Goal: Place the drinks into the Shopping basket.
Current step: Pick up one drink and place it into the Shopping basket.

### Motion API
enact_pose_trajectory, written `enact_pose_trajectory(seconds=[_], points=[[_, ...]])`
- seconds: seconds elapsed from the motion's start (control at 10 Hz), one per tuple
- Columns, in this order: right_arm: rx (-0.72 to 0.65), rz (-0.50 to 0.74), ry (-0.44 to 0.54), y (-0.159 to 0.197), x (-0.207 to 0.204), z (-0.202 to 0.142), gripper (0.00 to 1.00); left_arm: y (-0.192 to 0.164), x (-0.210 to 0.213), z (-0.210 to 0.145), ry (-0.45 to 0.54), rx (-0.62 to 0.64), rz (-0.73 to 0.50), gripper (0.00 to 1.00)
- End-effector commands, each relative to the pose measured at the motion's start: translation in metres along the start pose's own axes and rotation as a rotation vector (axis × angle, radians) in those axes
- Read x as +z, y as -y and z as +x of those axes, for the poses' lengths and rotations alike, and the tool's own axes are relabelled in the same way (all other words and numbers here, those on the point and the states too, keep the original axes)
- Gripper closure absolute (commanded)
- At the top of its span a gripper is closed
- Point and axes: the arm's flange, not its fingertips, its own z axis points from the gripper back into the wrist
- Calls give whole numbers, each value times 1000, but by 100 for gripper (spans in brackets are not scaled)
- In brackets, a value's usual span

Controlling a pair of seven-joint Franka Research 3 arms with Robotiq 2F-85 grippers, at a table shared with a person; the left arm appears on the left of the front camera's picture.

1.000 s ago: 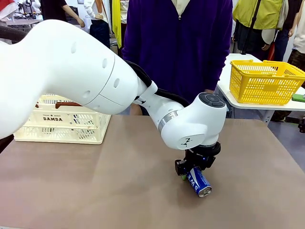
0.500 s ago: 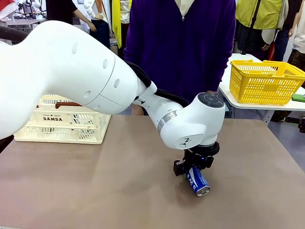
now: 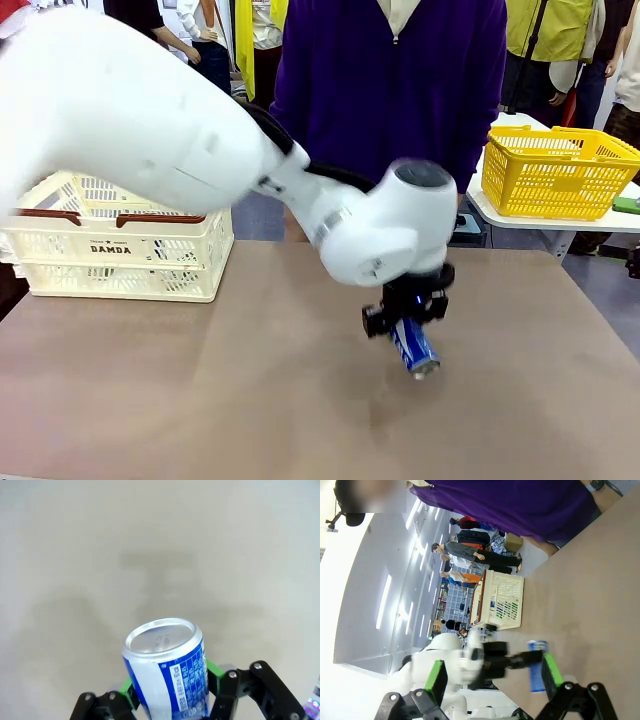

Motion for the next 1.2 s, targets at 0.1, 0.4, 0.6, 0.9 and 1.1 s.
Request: enact_pose_trajectory(seconds=[0.1, 0.4, 0.6, 0.9, 1.1], points=[[-2, 14, 4, -3, 0, 1, 0, -94, 149, 29, -173, -339, 8, 100], [-2, 14, 4, -3, 0, 1, 0, -128, 181, 16, -48, -814, -198, 100], [-2, 14, 4, -3, 0, 1, 0, -147, 188, 11, 21, -834, -267, 100], [-2, 14, 4, -3, 0, 1, 0, -115, 194, 12, 19, -818, -163, 100], [-2, 14, 4, -3, 0, 1, 0, -115, 194, 12, 19, -818, -163, 100]])
